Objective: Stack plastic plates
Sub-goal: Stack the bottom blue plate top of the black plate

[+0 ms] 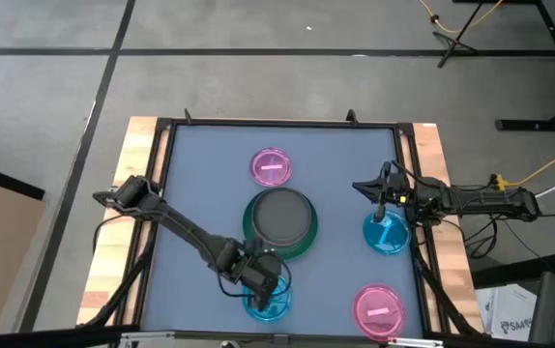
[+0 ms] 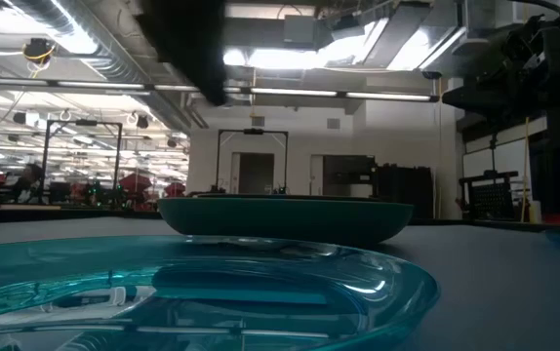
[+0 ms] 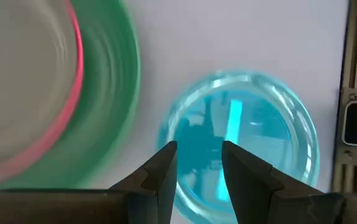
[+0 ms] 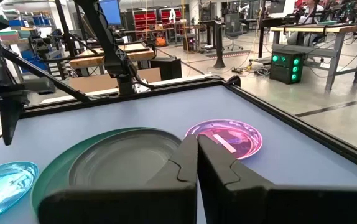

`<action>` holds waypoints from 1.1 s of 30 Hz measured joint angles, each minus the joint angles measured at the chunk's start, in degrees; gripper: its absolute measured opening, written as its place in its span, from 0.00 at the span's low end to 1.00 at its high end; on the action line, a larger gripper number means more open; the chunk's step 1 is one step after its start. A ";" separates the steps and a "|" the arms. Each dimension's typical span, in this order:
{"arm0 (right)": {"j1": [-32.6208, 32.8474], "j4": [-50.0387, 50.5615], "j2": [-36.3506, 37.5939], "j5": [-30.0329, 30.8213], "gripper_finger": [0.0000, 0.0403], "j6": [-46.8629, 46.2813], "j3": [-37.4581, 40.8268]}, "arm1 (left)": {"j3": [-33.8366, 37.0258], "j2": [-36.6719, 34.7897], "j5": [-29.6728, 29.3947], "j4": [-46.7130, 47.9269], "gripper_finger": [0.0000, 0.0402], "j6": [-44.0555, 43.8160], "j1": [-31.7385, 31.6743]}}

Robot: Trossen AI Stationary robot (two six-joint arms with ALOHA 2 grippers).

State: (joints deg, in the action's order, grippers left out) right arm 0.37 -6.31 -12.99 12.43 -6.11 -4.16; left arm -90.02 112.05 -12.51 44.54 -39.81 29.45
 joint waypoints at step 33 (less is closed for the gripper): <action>-0.01 0.42 0.00 -0.09 0.00 -0.02 0.00 | 17.19 -0.68 0.20 -11.65 0.30 -29.56 3.94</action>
State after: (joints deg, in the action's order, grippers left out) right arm 0.37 -5.89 -12.99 12.34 -6.13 -4.16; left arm -72.83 111.37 -12.31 32.89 -69.38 33.39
